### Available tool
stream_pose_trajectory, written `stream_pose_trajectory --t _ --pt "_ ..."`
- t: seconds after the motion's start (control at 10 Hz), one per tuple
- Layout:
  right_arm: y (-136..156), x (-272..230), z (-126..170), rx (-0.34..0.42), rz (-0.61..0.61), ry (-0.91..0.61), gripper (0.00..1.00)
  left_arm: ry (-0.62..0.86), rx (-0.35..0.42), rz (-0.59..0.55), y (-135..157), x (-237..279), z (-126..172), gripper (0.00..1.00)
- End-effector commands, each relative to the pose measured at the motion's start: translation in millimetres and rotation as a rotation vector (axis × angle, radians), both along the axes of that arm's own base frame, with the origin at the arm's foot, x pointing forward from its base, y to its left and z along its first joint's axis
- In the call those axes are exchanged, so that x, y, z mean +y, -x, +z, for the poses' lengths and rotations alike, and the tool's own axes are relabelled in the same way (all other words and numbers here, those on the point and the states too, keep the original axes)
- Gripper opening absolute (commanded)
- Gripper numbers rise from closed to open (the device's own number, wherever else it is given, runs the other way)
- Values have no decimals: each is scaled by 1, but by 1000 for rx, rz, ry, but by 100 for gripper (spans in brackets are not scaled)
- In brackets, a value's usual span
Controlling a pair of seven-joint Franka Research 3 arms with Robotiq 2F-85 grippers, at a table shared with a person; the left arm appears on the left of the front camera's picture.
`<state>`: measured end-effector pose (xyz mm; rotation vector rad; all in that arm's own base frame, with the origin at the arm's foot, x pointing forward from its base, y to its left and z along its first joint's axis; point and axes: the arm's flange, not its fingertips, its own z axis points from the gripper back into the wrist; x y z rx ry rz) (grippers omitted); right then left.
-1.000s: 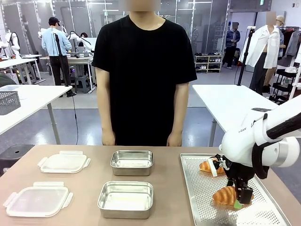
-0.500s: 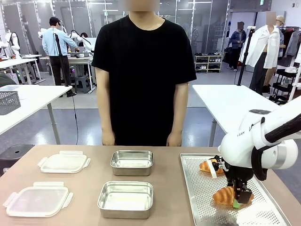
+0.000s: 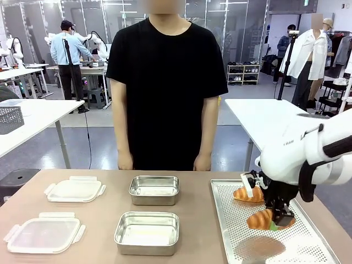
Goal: Place the bread into the airtight container.
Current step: Pick up a Butter Roll and place it into an empty Airtight Container.
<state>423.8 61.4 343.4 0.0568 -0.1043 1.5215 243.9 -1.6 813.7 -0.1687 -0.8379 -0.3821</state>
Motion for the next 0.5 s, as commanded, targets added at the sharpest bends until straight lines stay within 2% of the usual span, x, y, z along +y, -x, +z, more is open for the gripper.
stream_pose_trajectory --t 0.0,0.2,0.4 --pt "19 26 50 15 24 -17 55 -10 -4 -1 1 1 2 100" --pt "26 67 90 -21 -49 -15 55 -10 -4 -1 1 1 2 100" --pt "29 125 112 -17 -25 -62 55 -10 -4 -1 1 1 2 100"
